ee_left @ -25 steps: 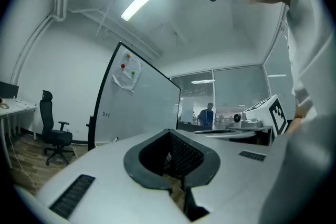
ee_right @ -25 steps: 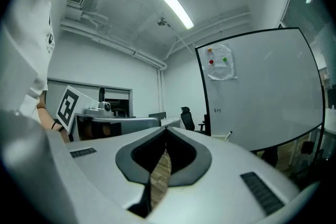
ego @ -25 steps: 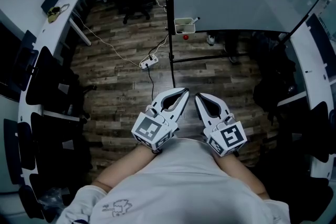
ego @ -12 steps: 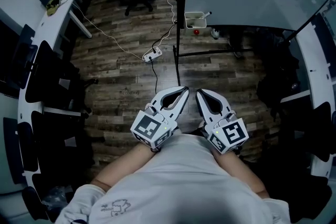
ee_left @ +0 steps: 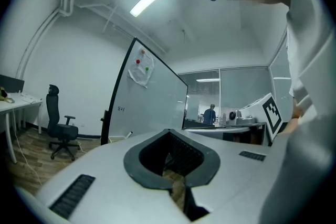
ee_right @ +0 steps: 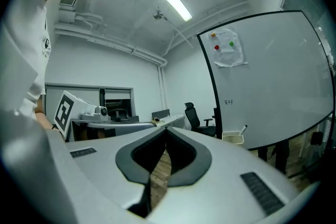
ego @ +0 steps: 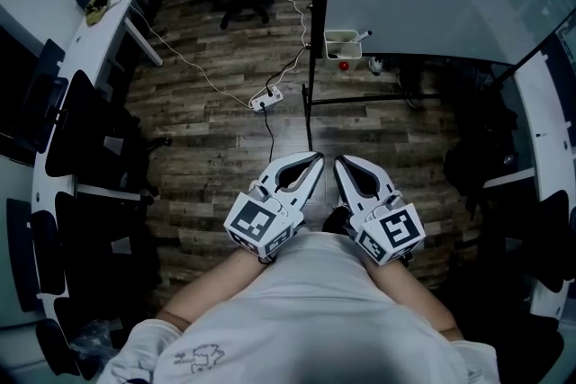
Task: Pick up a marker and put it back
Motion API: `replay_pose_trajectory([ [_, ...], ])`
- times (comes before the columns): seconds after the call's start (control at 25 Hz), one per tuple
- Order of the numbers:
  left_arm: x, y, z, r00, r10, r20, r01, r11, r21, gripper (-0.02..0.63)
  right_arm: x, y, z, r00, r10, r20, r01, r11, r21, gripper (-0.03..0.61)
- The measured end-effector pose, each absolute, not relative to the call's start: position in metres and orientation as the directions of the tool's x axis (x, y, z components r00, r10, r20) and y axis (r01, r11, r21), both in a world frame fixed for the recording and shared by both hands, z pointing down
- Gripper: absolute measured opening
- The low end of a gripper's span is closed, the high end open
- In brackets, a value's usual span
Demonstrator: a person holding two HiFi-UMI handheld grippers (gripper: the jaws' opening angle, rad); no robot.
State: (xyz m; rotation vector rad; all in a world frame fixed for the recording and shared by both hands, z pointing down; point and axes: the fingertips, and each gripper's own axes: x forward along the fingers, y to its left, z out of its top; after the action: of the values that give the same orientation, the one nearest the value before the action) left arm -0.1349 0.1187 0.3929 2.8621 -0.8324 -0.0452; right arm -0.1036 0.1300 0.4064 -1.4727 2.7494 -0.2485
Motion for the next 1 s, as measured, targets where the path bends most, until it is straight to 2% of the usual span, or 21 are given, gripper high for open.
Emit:
replay_pose_trajectory([
  [0.48, -0.097, 0.053, 0.393, 0.817, -0.576, 0.014, -0.569, -0.804, 0.173, 0.005, -0.068, 0.064, 0.406, -0.609, -0.791, 0.053, -0.789, 0.598, -0.141, 0.011],
  [1.0, -0.008, -0.051, 0.394, 0.770, -0.637, 0.026, -0.629, -0.752, 0.199, 0.005, 0.020, -0.047, 0.402, -0.683, -0.726, 0.075, -0.726, 0.664, -0.179, 0.011],
])
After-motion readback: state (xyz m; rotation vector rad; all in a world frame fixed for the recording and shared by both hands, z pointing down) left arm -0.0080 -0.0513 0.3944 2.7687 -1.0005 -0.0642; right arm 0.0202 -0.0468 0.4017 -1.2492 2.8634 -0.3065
